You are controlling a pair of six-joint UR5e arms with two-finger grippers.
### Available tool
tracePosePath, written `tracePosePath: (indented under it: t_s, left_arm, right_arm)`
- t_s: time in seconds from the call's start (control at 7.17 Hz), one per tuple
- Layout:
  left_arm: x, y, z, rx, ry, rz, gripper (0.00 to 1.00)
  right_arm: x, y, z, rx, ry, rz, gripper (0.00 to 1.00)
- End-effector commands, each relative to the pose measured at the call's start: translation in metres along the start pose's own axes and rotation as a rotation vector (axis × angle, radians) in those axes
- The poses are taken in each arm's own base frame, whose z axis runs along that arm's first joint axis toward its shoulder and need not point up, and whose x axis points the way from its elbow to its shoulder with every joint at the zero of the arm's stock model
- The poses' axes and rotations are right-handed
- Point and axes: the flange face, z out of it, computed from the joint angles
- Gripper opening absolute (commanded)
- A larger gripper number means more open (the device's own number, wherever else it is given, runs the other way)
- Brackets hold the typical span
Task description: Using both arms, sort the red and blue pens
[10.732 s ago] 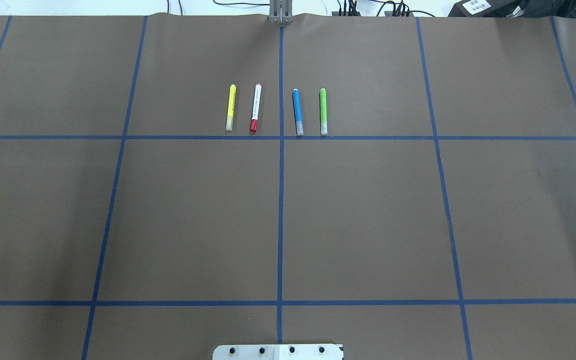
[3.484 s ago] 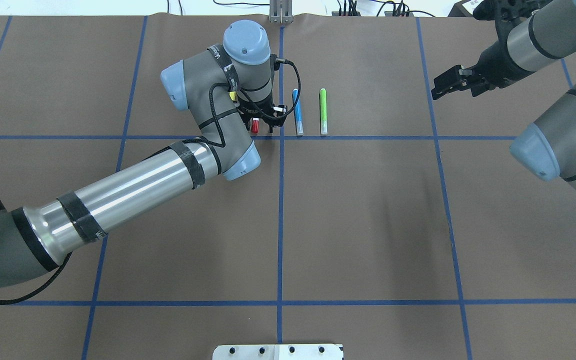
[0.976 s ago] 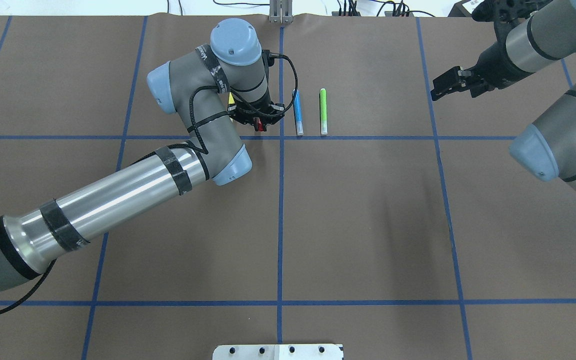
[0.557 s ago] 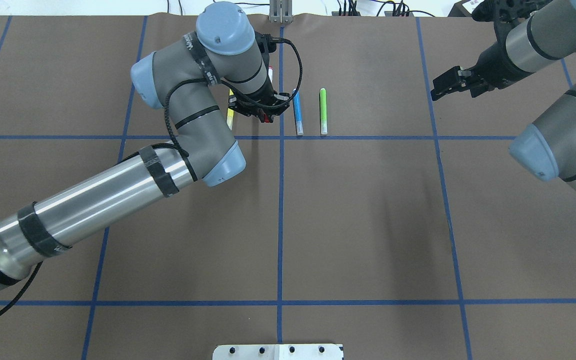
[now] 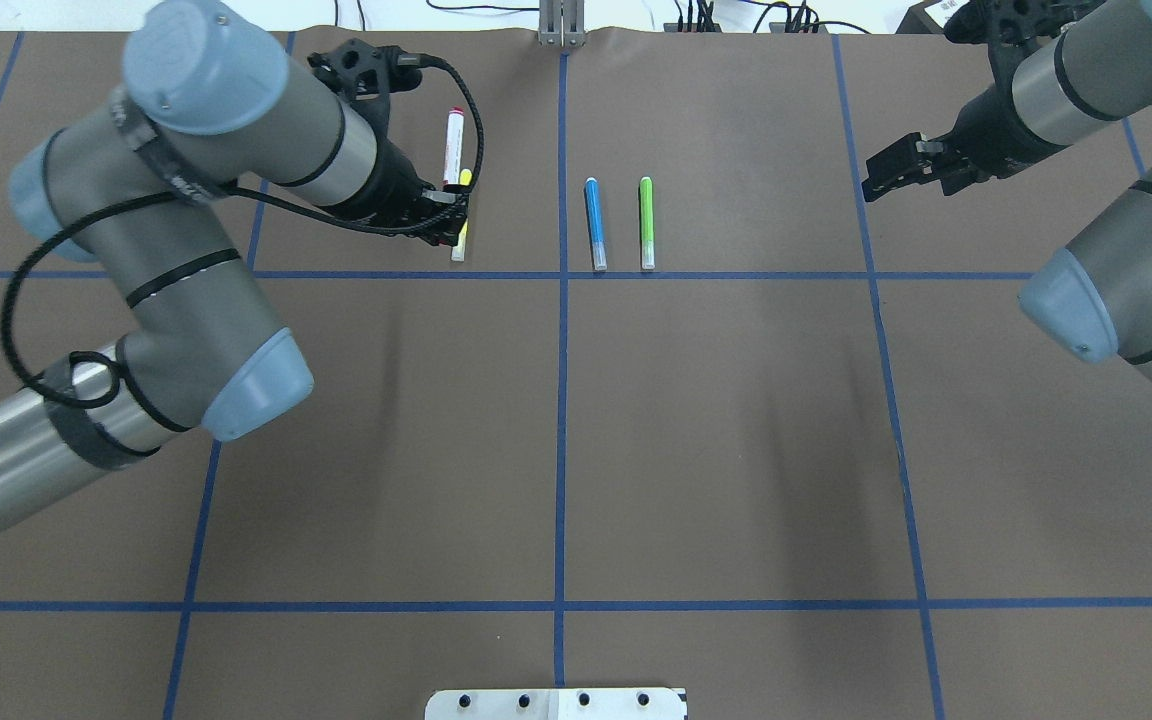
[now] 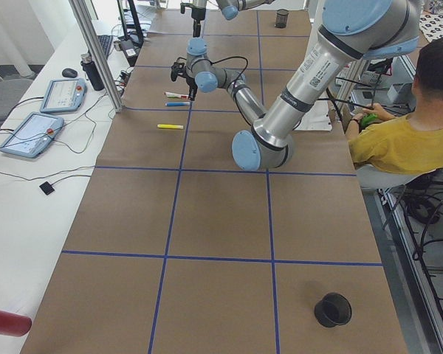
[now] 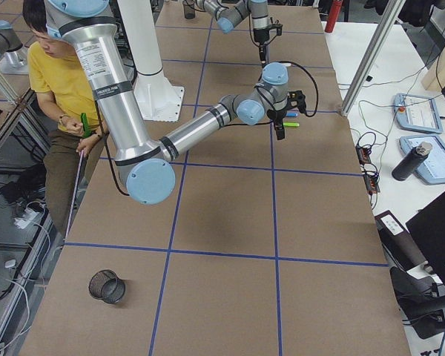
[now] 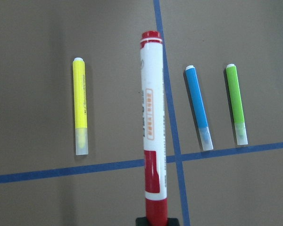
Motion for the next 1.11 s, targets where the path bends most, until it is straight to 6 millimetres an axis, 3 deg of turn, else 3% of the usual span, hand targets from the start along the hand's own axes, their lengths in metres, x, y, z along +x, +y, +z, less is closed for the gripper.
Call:
tracePosePath:
  t_s: [0.0,0.14,0.56,0.98]
  left_arm:
    - [-0.057,0.006,-0.062,0.067,-0.017,-0.031,0.00]
    - [-0.091,0.010,-0.089,0.084,-0.068,-0.056,0.00]
    - [-0.164,0.032,-0.153,0.061,-0.228,0.064,0.00]
    - [-0.286,0.070,-0.196,-0.009,-0.382,0.193,0.00]
  right_arm:
    - [0.000,0.000,0.000,0.001,-0.001,0.000,1.00]
    - [0.000,0.000,0.000,0.000,0.000,-0.001,1.00]
    - [0.000,0.000,0.000,0.001,0.001,-0.001,1.00]
    - [0.004,0.000,0.001,0.007,0.014,0.003,1.00]
